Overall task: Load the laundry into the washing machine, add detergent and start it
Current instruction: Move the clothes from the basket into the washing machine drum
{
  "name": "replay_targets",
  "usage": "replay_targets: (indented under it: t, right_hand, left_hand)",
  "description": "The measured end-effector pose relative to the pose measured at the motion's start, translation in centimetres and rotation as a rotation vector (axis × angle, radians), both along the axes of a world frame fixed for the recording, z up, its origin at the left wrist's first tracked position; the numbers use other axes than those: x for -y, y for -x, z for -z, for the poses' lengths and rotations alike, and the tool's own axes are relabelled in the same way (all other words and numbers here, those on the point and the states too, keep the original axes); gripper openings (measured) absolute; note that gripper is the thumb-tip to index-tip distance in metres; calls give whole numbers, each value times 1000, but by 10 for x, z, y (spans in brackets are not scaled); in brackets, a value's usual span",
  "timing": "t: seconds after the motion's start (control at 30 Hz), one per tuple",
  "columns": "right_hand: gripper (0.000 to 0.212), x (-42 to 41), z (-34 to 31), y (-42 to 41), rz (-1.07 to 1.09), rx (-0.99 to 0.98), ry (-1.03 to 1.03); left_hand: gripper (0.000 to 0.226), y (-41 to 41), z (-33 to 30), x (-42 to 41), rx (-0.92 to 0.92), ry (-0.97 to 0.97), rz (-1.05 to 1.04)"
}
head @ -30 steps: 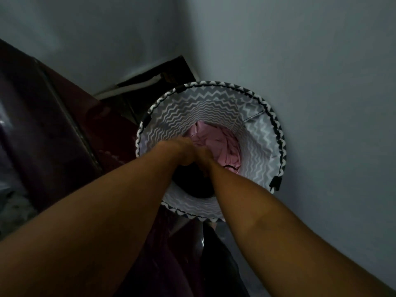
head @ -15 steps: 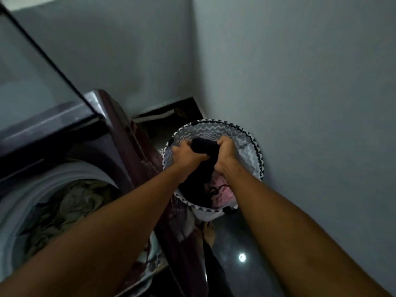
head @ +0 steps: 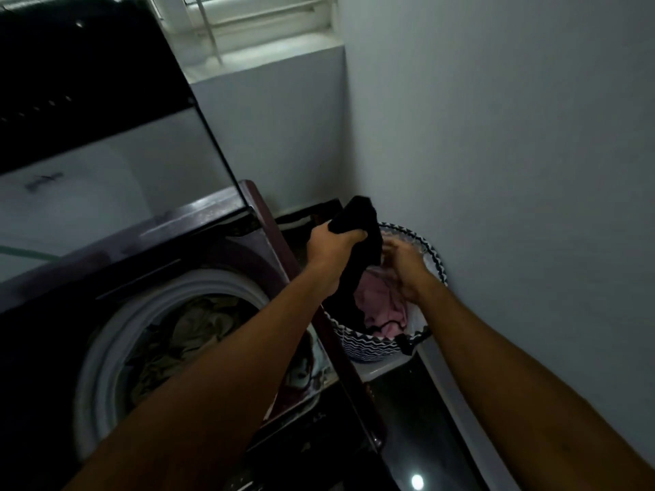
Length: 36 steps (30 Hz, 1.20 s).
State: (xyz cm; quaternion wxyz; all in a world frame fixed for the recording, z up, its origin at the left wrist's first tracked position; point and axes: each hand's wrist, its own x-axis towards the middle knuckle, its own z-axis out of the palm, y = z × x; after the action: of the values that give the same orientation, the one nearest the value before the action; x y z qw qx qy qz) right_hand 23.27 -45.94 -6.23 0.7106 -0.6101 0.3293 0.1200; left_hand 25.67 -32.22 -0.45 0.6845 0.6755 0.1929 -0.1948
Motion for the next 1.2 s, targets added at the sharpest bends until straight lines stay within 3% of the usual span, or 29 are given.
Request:
replay_targets:
  t: [0.1,0.17,0.2,0.3,0.37,0.43,0.53,0.6,0.67,0.77,0.87,0.93,1.0,1.13,1.2]
  right_hand:
    - [18,-9,6,25,-450,-142,261]
    - [56,-22,-1,38,-560,-260,216]
    - [62,-34,-10,39,-537,-241,175]
    - [18,-63,-38,31,-330,-83,104]
    - [20,-77,-51,28,-227,18,234]
    - [25,-86,-62,21,-44,130,325]
    - [21,-107,-93,3,169,332,438]
    - [31,-126,-126,-12,179,422,409]
    - [35,-149,-161,-22,205,561,253]
    - [37,-190,-197,-34,197,656,-44]
    - [26,-229,-201,-37,79,483,-234]
    - [42,-248,-192,-33,-11,439,-356]
    - [50,-264,-176,-29,-69,378,-361]
    - [28,-288,-131,-18,-47,221,-363]
    - [33,-293,-100,-16,-118,106,-234]
  left_hand:
    - [39,13,-37,-3,44,134,6]
    - [30,26,-59,-7,63,229,23]
    - [25,30,-66,-11,77,252,15]
    - [31,34,-76,-31,176,183,-63]
    - [41,31,-81,-52,288,-7,-75]
    - [36,33,-85,-73,400,-196,-74]
    - [35,39,-90,-104,569,-327,-77]
    - [38,43,-89,-119,651,-389,-64]
    - [40,46,-90,-130,705,-423,-96]
    - [40,51,-100,-151,628,-184,-242]
    - [37,54,-107,-185,370,316,-383]
    - [36,59,-107,-203,281,408,-384]
    - [40,64,-98,-215,303,276,-410]
    - [56,65,-72,-237,385,-306,-415]
    - [62,63,-63,-244,309,-523,-360]
